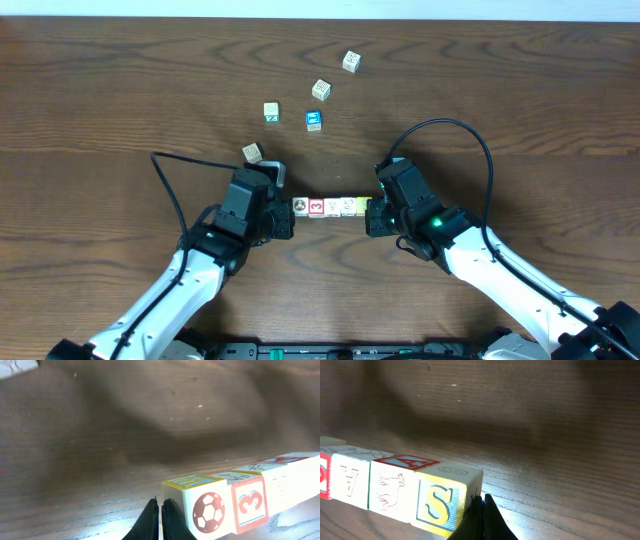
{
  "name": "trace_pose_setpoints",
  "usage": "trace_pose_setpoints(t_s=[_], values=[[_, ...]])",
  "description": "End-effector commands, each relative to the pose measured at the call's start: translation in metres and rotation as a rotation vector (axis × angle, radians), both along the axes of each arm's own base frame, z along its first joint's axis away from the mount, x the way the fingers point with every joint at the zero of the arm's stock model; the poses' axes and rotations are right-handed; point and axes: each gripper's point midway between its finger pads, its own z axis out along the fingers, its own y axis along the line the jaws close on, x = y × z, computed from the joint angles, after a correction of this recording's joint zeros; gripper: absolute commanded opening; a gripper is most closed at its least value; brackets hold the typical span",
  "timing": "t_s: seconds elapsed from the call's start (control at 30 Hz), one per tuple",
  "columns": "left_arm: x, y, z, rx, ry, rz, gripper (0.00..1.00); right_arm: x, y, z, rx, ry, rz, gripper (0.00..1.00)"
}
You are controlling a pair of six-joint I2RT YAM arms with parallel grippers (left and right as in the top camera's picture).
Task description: Lift 5 blocks
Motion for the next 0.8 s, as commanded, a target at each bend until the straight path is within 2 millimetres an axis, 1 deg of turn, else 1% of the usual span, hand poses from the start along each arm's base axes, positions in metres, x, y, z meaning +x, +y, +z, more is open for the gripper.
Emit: trace_pose_setpoints(t_s=[0.0,0.2,0.5,0.77], values=[[-0.005,-0.046,0.047,-0.187,-0.043,-0.164,0.07,-0.016,0.057,0.039,0.222,0.016,0.186,0.01],[-0.007,-0.045,0.045,-0.183,-0.032,-0.163,0.07,-0.016,0.057,0.041,0.227,0.009,0.188,0.01],[-0.006,-0.045,0.046,-0.184,-0.034,-0.163,0.07,-0.016,0.057,0.059,0.254,-0.036,0.192,0.01],[-0.004,-0.051,0.056,-0.198,-0.049,-0.17,0.07,-0.017,0.056,0.06,0.253,-0.035,0.192,0.01]])
